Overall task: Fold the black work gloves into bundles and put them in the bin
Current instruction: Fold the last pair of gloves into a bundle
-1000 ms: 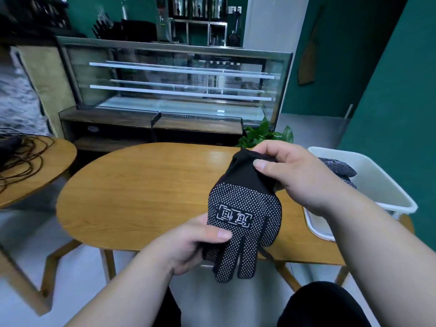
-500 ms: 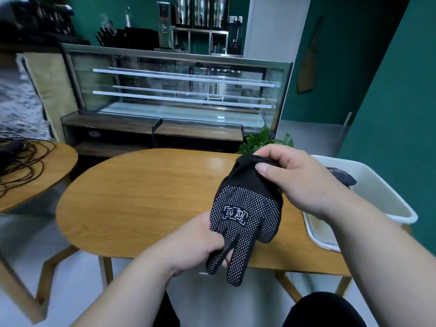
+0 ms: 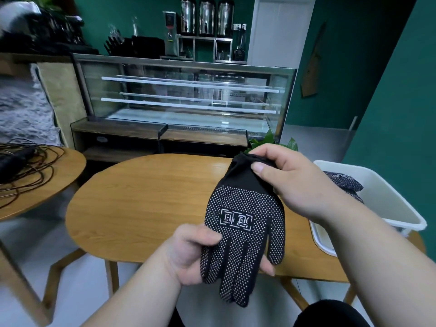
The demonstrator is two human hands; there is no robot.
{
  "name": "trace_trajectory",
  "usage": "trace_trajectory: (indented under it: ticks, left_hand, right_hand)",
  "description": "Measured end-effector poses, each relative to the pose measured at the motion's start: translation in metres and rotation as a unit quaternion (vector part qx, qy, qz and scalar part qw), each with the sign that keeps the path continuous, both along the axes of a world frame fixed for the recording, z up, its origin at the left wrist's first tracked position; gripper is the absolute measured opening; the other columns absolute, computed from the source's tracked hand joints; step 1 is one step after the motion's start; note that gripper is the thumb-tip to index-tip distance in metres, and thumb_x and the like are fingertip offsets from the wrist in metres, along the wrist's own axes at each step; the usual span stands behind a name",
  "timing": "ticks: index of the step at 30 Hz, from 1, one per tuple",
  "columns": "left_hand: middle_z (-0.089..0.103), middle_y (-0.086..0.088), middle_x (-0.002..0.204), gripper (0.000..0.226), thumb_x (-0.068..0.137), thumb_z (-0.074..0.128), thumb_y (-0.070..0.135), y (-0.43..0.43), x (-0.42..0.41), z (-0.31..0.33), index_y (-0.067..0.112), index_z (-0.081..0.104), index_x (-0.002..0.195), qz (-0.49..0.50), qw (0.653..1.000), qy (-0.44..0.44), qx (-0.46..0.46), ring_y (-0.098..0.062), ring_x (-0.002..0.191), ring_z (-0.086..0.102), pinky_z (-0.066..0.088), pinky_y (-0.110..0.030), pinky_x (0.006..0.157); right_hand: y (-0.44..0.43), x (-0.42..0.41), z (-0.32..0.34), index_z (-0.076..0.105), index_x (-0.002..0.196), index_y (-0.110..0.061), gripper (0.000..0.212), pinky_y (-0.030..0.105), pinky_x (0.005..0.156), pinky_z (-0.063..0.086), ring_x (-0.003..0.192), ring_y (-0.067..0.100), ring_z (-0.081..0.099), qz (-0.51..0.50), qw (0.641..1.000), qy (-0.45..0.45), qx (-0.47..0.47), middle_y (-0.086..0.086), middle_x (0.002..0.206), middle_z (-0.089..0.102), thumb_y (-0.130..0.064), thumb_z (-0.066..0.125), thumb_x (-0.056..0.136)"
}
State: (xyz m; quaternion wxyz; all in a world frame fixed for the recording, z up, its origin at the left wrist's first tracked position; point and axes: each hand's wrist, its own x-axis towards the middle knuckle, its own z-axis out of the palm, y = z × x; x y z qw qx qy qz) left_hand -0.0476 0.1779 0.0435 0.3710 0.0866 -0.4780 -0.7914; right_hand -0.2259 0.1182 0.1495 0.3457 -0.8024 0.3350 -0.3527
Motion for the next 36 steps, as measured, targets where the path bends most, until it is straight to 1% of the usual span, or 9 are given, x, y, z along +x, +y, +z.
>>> trace_trajectory:
  ticks: [6, 8, 10, 13, 19, 28, 31, 33, 36]
  left_hand:
    - [0.058, -0.015, 0.078, 0.008, 0.079, 0.061, 0.004, -0.009, -0.009, -0.001, -0.003, 0.059, 0.081, 0.109, 0.985, -0.123, 0.046, -0.030, 0.076, 0.064, 0.047, -0.054, 0.097]
    - [0.055, -0.026, 0.090, 0.016, 0.080, 0.062, 0.008, -0.012, -0.009, -0.003, -0.005, 0.065, 0.089, 0.121, 0.976, -0.169, 0.068, -0.031, 0.070, 0.063, 0.057, -0.042, 0.073]
    - [0.048, -0.030, 0.098, 0.020, 0.082, 0.064, 0.013, -0.011, -0.012, -0.003, -0.002, 0.066, 0.095, 0.134, 0.968, -0.203, 0.058, -0.024, 0.059, 0.053, 0.048, -0.026, 0.049]
    - [0.050, -0.015, 0.079, 0.017, 0.091, 0.063, 0.026, -0.010, -0.019, -0.005, 0.010, 0.058, 0.088, 0.147, 0.963, -0.216, 0.067, -0.011, 0.045, 0.036, 0.030, -0.017, 0.039]
    - [0.036, 0.003, 0.065, 0.015, 0.096, 0.058, 0.034, -0.005, -0.017, -0.004, 0.022, 0.062, 0.088, 0.138, 0.969, -0.198, 0.061, -0.006, 0.046, 0.026, 0.021, -0.014, 0.039]
    - [0.035, -0.001, 0.063, 0.022, 0.094, 0.055, 0.024, -0.006, -0.022, -0.004, 0.020, 0.060, 0.072, 0.131, 0.975, -0.175, 0.043, -0.007, 0.043, 0.028, 0.019, -0.016, 0.039]
    - [0.059, -0.011, 0.068, 0.020, 0.088, 0.059, 0.022, -0.009, -0.021, -0.005, 0.007, 0.065, 0.077, 0.174, 0.967, -0.183, 0.022, -0.018, 0.048, 0.052, 0.041, -0.023, 0.043]
    - [0.070, -0.020, 0.085, 0.020, 0.083, 0.062, 0.017, -0.012, -0.019, -0.005, -0.001, 0.069, 0.091, 0.216, 0.960, -0.176, 0.038, -0.030, 0.071, 0.067, 0.056, -0.034, 0.063]
    - [0.072, -0.015, 0.087, 0.017, 0.085, 0.062, 0.005, -0.020, -0.015, -0.007, 0.003, 0.069, 0.100, 0.316, 0.936, -0.149, 0.036, -0.023, 0.070, 0.068, 0.053, -0.027, 0.056]
  right_hand:
    - [-0.013, -0.006, -0.004, 0.069, 0.094, -0.035, 0.019, 0.048, 0.084, 0.053, 0.085, 0.019, 0.068, -0.028, 1.000, 0.008, 0.002, -0.008, 0.089, 0.073, -0.021, 0.057, 0.100]
    - [-0.018, -0.009, -0.009, 0.069, 0.091, -0.030, 0.013, 0.047, 0.078, 0.051, 0.077, 0.017, 0.066, -0.036, 0.999, 0.017, 0.022, -0.007, 0.083, 0.072, -0.024, 0.060, 0.097]
    - [-0.020, -0.011, -0.011, 0.069, 0.086, -0.025, 0.009, 0.038, 0.071, 0.048, 0.069, 0.010, 0.063, -0.040, 0.998, 0.038, 0.043, -0.007, 0.075, 0.071, -0.028, 0.066, 0.094]
    - [-0.020, -0.012, -0.013, 0.069, 0.079, -0.021, 0.019, 0.030, 0.064, 0.046, 0.061, 0.008, 0.060, -0.066, 0.995, 0.072, 0.034, -0.007, 0.066, 0.069, -0.034, 0.069, 0.092]
    - [-0.035, -0.025, -0.011, 0.071, 0.081, -0.013, 0.015, 0.037, 0.060, 0.050, 0.066, 0.022, 0.060, -0.137, 0.986, -0.060, 0.070, 0.005, 0.071, 0.068, -0.021, 0.068, 0.094]
    - [-0.037, -0.027, -0.018, 0.073, 0.084, -0.017, 0.013, 0.040, 0.063, 0.052, 0.068, 0.019, 0.063, -0.117, 0.990, -0.053, 0.050, 0.008, 0.076, 0.071, -0.026, 0.070, 0.093]
    - [-0.036, -0.025, -0.019, 0.071, 0.086, -0.014, 0.013, 0.038, 0.063, 0.052, 0.069, 0.020, 0.063, -0.089, 0.990, -0.067, 0.085, 0.005, 0.075, 0.069, -0.022, 0.067, 0.095]
    - [-0.035, -0.025, -0.019, 0.071, 0.087, -0.014, 0.011, 0.037, 0.065, 0.051, 0.069, 0.018, 0.063, -0.070, 0.991, -0.055, 0.096, 0.003, 0.075, 0.068, -0.021, 0.067, 0.095]
    - [-0.038, -0.029, -0.018, 0.072, 0.087, -0.017, 0.010, 0.036, 0.066, 0.051, 0.069, 0.016, 0.063, -0.076, 0.993, -0.057, 0.075, 0.002, 0.076, 0.069, -0.024, 0.069, 0.094]
